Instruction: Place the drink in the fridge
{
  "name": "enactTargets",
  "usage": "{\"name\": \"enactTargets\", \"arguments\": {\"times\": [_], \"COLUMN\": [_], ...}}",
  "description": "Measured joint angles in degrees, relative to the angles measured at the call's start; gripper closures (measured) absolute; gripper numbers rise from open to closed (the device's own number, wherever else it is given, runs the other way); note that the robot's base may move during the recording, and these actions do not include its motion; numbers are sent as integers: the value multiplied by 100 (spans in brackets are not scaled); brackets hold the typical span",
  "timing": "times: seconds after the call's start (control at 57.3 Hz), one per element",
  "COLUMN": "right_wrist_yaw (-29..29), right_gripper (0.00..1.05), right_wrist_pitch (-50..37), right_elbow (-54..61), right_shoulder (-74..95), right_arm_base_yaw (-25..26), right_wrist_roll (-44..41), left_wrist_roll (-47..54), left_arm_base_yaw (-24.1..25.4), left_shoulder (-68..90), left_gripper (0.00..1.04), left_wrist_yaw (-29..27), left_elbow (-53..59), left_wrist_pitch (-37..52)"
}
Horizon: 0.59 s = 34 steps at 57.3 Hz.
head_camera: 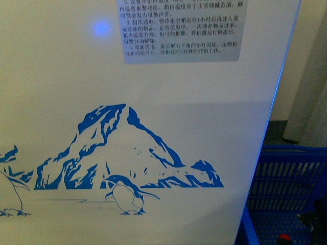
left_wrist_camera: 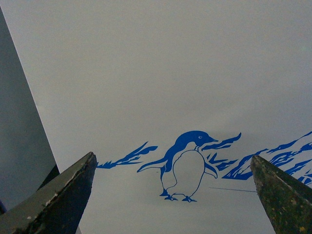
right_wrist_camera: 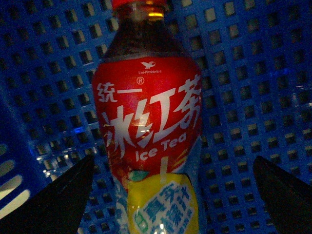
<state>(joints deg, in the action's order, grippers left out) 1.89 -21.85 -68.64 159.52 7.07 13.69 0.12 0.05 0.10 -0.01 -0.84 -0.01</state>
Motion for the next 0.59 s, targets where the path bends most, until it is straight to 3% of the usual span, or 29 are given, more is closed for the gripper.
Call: {"name": "enactTargets", "arguments": {"times": [0.593], "right_wrist_yaw": [92], "right_gripper": [7], "right_wrist_pitch": [369], "right_elbow": [-1110], "right_shoulder": [1189], "right_arm_base_yaw": [-313], "right_wrist_roll": [-114], "left_wrist_roll": [0], "left_arm_base_yaw": [0], "left_shoulder": [0], "left_gripper": [8], "left_wrist_yaw": [0], "left_elbow": [0], "left_wrist_pitch": [0]}}
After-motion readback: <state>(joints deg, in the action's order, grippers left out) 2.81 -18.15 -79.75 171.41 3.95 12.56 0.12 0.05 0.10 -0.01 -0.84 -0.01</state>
